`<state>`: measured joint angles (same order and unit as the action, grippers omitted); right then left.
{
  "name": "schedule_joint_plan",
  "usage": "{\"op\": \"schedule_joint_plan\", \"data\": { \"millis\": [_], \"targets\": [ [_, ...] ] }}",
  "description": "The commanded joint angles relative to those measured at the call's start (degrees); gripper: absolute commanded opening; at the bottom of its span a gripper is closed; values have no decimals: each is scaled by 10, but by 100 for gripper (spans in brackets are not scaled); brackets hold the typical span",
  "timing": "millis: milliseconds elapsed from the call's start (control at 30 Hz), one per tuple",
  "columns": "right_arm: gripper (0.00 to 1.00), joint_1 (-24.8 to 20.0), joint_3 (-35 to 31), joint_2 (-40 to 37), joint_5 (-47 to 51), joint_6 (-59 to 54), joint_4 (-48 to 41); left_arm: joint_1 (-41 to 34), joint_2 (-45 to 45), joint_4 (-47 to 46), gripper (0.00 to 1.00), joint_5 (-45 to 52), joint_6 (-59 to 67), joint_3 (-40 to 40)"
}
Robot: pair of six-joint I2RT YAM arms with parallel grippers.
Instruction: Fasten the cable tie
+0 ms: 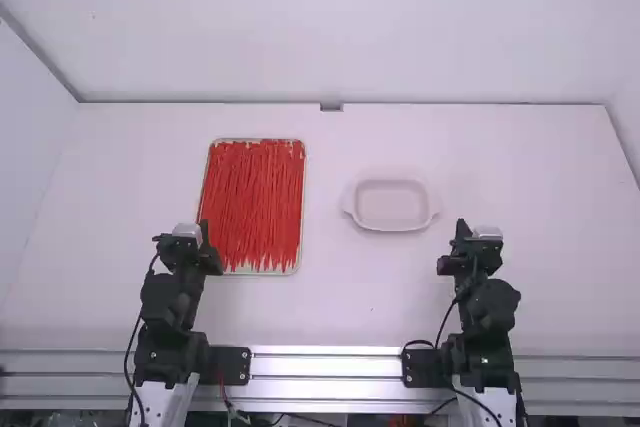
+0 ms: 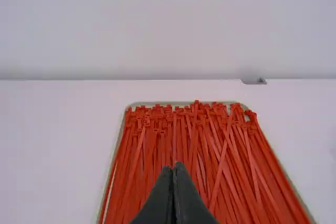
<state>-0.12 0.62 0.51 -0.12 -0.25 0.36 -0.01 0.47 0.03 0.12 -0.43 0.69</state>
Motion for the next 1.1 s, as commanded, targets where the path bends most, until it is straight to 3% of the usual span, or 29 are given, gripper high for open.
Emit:
{"op": "schedule_joint_plan", "data": {
  "millis": [0, 500, 1067],
  "targets": [
    [0, 0, 0, 0, 0, -1, 0, 0, 0, 0, 0, 0, 0, 0],
    [9, 5, 28, 46, -2, 2, 3, 2, 57, -18, 9, 6, -9, 47],
    [37, 51, 117, 233, -12, 16, 33, 8, 279, -71, 37, 61, -48, 196]
  ]
}}
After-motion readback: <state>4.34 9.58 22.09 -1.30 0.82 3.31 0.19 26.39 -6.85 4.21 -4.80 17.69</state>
